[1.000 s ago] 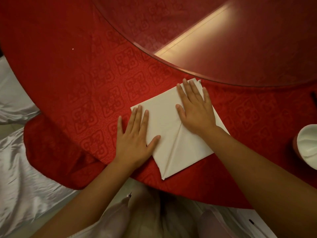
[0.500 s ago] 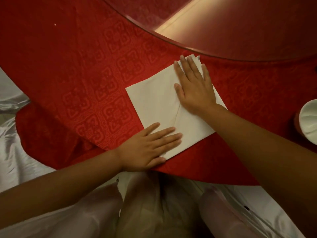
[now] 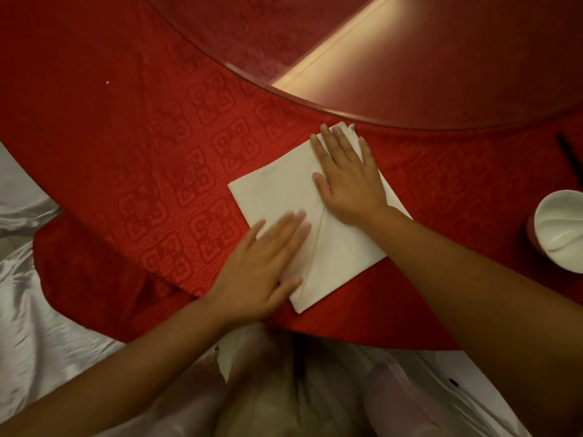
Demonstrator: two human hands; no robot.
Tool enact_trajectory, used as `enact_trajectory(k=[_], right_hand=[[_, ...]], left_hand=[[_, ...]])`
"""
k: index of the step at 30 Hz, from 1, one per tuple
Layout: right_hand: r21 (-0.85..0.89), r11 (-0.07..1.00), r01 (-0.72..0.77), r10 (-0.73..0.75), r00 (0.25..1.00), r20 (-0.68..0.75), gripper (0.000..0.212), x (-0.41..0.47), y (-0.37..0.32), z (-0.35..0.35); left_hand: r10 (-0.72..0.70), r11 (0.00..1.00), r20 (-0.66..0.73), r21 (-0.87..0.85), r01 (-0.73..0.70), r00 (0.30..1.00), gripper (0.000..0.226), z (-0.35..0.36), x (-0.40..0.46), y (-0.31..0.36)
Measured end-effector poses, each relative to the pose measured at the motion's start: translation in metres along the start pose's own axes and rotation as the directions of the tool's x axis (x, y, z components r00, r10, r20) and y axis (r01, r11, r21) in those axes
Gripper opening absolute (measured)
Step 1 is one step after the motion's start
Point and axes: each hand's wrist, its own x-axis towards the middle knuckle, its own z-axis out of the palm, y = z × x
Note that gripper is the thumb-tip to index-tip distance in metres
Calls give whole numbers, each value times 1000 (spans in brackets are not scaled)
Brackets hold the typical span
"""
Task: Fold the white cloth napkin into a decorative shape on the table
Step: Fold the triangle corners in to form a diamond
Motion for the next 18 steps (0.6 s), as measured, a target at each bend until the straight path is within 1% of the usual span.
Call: enact_trajectory(k=[1,2,4,5,9,11,13,14,15,16,17,18], right_hand=[[-2,1000,5,-5,1000,4,59,0,0,0],[-8,1000,7,-7,1000,9,59,0,0,0],[-27,1000,1,-1,1000,8,60,-1,1,0],[-30,1000,2,-2,1000,9,60,-1,1,0],[-3,1000,7,-7,1000,13,60,0,0,0],[0,1000,-1,1,999,33,59,0,1,-2],[7,1000,4,-5,999,53,59,0,1,-5],[20,1000,2,-3,999,43,60,-1,0,-7],[46,999,-21,21,1000,9,62,-3,-1,-11],[87,993,-77,81,996,-46,63,-7,-1,-15],[138,977,-160,176,978,-113,63,-12,2,-20],[185,951,-250,282,943,-177,61,-20,7,-25]], left_hand=[[-108,993,-61,46,111,992,64,-2,20,-8],[-191,976,-77,93,198,978,64,-4,37,-16],[-323,933,-40,156,325,946,65,2,56,-32],[-361,916,-37,174,362,932,66,7,57,-40],[-433,874,-56,218,434,900,69,8,41,-60],[-466,859,-35,221,462,884,73,1,37,-64],[-501,846,-16,201,493,865,77,-6,42,-61],[-517,840,-30,173,514,856,77,-10,47,-58],[-524,840,-65,131,527,850,75,-15,54,-54],[-520,845,-103,85,528,848,71,-20,63,-51],[-507,855,-126,51,515,853,66,-25,73,-50],[-490,867,-131,32,497,862,59,-29,82,-49]])
